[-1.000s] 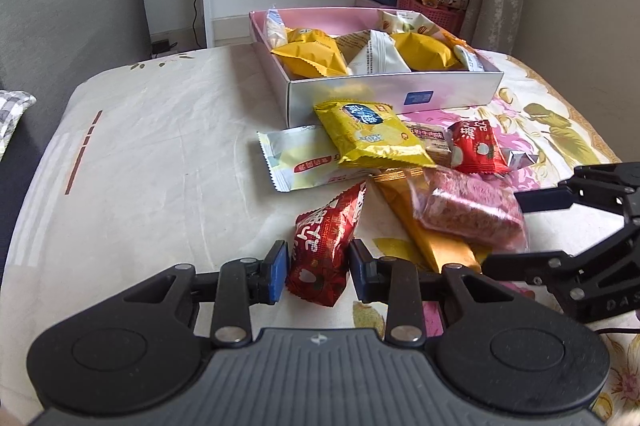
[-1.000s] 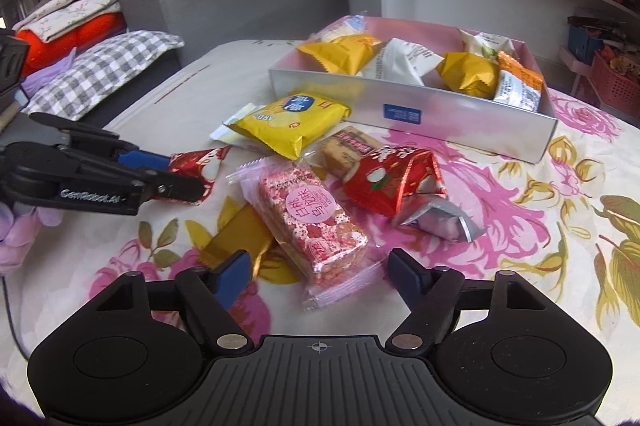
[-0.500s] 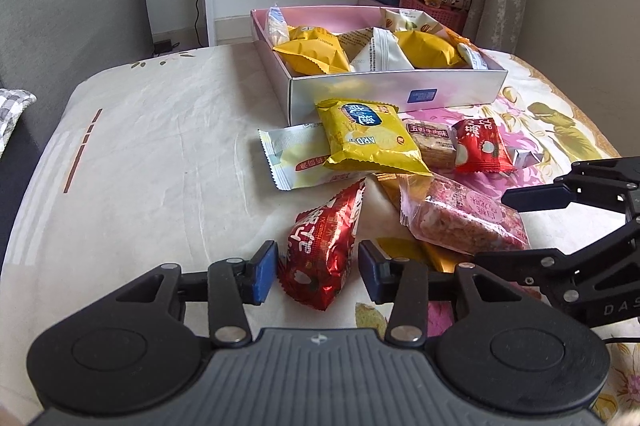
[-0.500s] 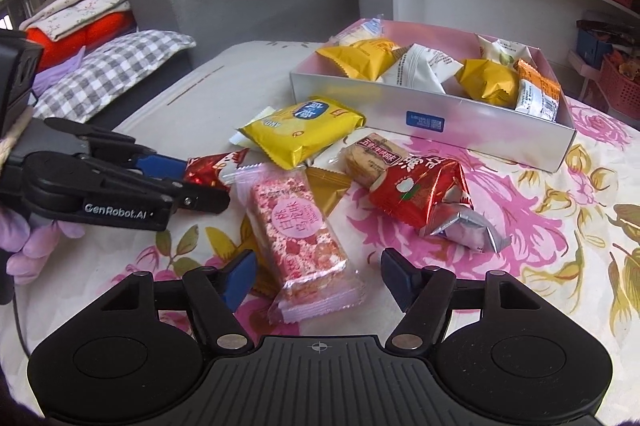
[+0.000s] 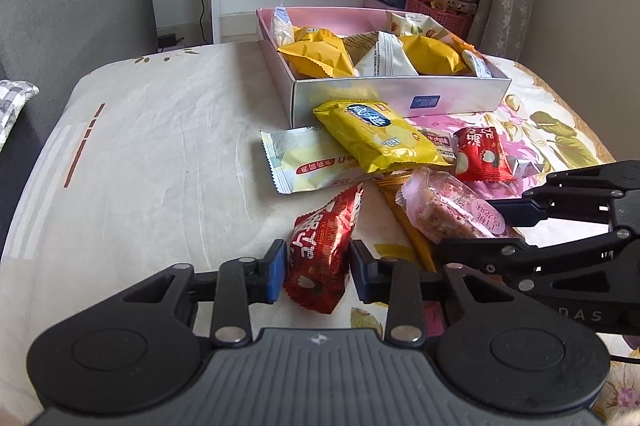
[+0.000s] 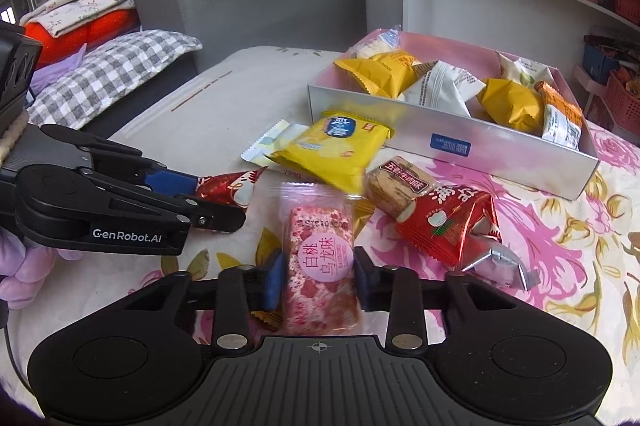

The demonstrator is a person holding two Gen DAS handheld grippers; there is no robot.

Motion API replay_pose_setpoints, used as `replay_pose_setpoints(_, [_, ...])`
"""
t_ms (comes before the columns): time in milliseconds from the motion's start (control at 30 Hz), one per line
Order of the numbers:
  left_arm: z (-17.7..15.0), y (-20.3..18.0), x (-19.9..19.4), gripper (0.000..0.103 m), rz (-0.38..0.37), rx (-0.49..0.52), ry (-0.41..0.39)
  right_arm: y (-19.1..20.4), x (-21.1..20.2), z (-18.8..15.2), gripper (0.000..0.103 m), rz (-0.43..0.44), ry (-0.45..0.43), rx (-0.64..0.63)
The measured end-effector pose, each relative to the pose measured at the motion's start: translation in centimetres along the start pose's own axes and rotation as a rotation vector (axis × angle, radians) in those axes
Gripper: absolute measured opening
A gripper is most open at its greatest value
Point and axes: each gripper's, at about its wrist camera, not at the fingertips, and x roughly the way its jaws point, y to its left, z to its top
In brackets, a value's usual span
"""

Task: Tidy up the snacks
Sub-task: 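Grasp a red packet with the left tool while the right tool grasps the pink rice-cake packet, then carry the red packet into the box while the right tool carries the pink rice-cake packet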

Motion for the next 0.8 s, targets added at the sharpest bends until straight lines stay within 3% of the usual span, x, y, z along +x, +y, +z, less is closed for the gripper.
replay_pose_setpoints(433, [1.1, 0.1, -2.2, 0.023, -0.046, -0.084, 0.033, -1.0, -2.8, 0.9, 0.031, -0.012, 0.028, 0.098])
replay_pose_setpoints(800, [2.3, 0.2, -4.1, 0.023, -0.071, -0.139, 0.002, -1.9, -5.7, 2.2, 0.031, -0.014, -0.043, 0.168])
